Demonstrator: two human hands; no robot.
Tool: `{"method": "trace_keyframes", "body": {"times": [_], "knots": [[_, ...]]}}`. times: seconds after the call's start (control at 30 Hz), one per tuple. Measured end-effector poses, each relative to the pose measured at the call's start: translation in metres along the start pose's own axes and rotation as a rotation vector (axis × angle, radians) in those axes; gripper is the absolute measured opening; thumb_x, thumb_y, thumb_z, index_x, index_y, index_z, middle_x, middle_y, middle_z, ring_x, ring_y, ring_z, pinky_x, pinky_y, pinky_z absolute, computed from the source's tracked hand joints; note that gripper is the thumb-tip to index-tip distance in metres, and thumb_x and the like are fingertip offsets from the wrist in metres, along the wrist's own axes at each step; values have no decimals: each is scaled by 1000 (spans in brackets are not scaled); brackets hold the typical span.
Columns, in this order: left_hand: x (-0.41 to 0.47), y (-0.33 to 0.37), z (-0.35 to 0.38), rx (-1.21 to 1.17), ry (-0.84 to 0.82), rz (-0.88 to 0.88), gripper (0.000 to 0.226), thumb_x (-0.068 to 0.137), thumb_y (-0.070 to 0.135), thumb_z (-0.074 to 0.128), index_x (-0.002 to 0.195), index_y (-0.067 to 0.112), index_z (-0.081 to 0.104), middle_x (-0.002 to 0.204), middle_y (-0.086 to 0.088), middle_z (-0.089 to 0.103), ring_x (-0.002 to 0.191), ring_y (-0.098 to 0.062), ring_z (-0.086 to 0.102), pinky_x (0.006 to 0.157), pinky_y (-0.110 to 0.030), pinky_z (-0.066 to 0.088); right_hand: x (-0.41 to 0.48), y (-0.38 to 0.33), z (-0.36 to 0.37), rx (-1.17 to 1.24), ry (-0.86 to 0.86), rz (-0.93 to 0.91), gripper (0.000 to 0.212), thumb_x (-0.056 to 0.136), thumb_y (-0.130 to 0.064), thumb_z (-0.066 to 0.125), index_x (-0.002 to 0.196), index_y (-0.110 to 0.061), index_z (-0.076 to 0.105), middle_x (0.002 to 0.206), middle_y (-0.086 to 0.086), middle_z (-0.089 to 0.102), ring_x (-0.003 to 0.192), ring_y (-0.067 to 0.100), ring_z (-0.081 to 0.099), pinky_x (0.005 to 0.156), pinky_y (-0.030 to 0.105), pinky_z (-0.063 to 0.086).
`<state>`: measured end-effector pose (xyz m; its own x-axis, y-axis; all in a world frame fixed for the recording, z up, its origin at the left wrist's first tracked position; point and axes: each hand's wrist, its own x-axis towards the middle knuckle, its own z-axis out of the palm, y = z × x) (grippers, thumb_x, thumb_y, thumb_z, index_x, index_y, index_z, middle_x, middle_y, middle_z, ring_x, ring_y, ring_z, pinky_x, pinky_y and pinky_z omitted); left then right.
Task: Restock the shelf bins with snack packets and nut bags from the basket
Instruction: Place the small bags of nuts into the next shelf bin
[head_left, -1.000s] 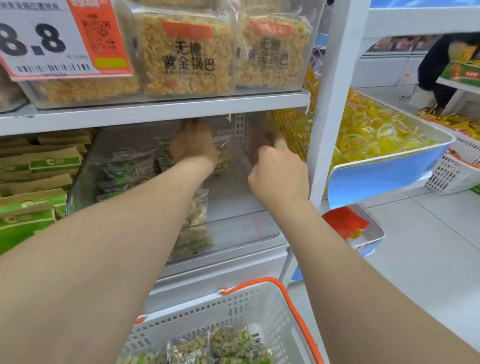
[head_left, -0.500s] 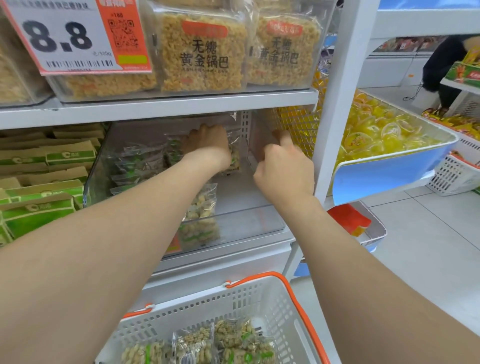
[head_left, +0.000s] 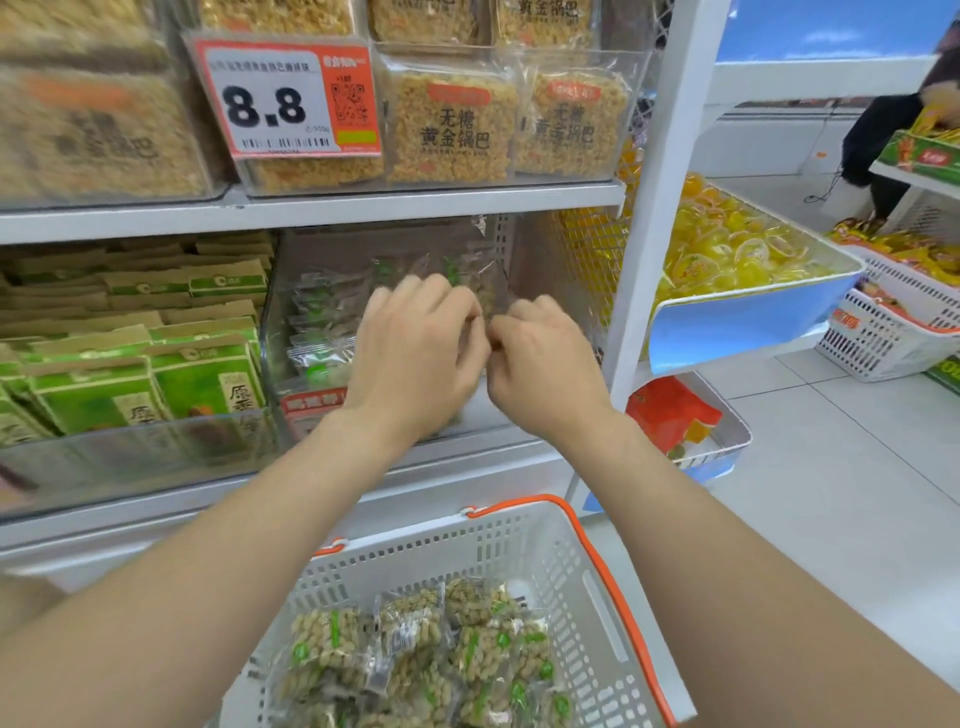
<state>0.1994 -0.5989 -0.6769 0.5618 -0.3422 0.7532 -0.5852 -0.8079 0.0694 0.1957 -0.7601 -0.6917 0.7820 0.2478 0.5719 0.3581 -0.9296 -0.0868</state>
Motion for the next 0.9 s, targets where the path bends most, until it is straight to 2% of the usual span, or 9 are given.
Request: {"method": "trace_keyframes", "body": {"times": [0.13, 0.27, 0.4, 0.47, 0.57, 0.63, 0.7, 0.8, 0.9], "knots": [[-64, 3, -22, -64, -27, 63, 21, 94, 24, 59, 74, 16, 58, 69, 0, 55, 65, -26, 53, 57, -39, 37, -33, -33, -7, 100, -252, 35, 23, 83, -23, 43, 78, -16, 64, 77, 8, 64, 78, 35, 57, 64, 45, 51], [-124, -13, -22, -47, -318, -9, 38, 92, 37, 49, 57, 22, 47, 50, 5, 49, 45, -23, 50, 40, -28, 33, -67, -66, -8, 97, -468, 44, 23, 87, -17, 50, 93, -21, 72, 88, 7, 71, 86, 34, 64, 70, 41, 53], [-165, -27, -13, 36, -824, -43, 37, 95, 40, 47, 65, 20, 56, 61, 2, 58, 58, -27, 56, 52, -34, 47, -104, -92, 2, 70, -603, 42, 23, 90, -17, 53, 102, -19, 73, 97, 8, 73, 94, 33, 65, 77, 38, 51], [-184, -31, -7, 71, -985, -102, 30, 94, 35, 49, 72, 19, 61, 71, -2, 62, 67, -28, 60, 57, -34, 45, -118, -106, 11, 59, -678, 12, 24, 93, -18, 54, 109, -20, 72, 104, 7, 72, 101, 31, 63, 85, 38, 48], [-218, -42, 6, 114, -1156, -221, 28, 98, 27, 47, 71, 20, 49, 80, -5, 57, 76, -30, 58, 65, -36, 48, -121, -121, 24, 56, -761, -54, 27, 95, -20, 54, 117, -21, 70, 112, 8, 70, 108, 32, 62, 92, 40, 44], [-240, -54, 15, 145, -1294, -288, 22, 102, 22, 45, 81, 20, 50, 93, -6, 60, 85, -29, 60, 75, -41, 52, -115, -125, 33, 78, -790, -69, 29, 96, -20, 52, 119, -21, 69, 114, 8, 70, 108, 33, 62, 93, 41, 44], [-262, -67, 27, 169, -1410, -322, 20, 100, 8, 45, 108, 20, 59, 108, -5, 63, 92, -26, 61, 81, -41, 55, -107, -126, 42, 88, -825, -83, 29, 96, -18, 51, 119, -21, 68, 113, 8, 70, 107, 33, 62, 89, 40, 43], [-291, -89, 44, 140, -1546, -382, 47, 97, 2, 49, 140, 19, 48, 116, -5, 55, 101, -29, 61, 88, -43, 54, -95, -128, 55, 83, -873, -111, 28, 95, -13, 49, 116, -18, 68, 110, 8, 69, 103, 34, 62, 80, 38, 39], [-310, -101, 60, 41, -1624, -487, 77, 95, 6, 62, 160, 20, 23, 143, -10, 44, 114, -33, 58, 94, -47, 53, -84, -130, 63, 109, -892, -122, 27, 94, -12, 50, 114, -17, 67, 110, 9, 67, 100, 34, 63, 81, 39, 51]]}}
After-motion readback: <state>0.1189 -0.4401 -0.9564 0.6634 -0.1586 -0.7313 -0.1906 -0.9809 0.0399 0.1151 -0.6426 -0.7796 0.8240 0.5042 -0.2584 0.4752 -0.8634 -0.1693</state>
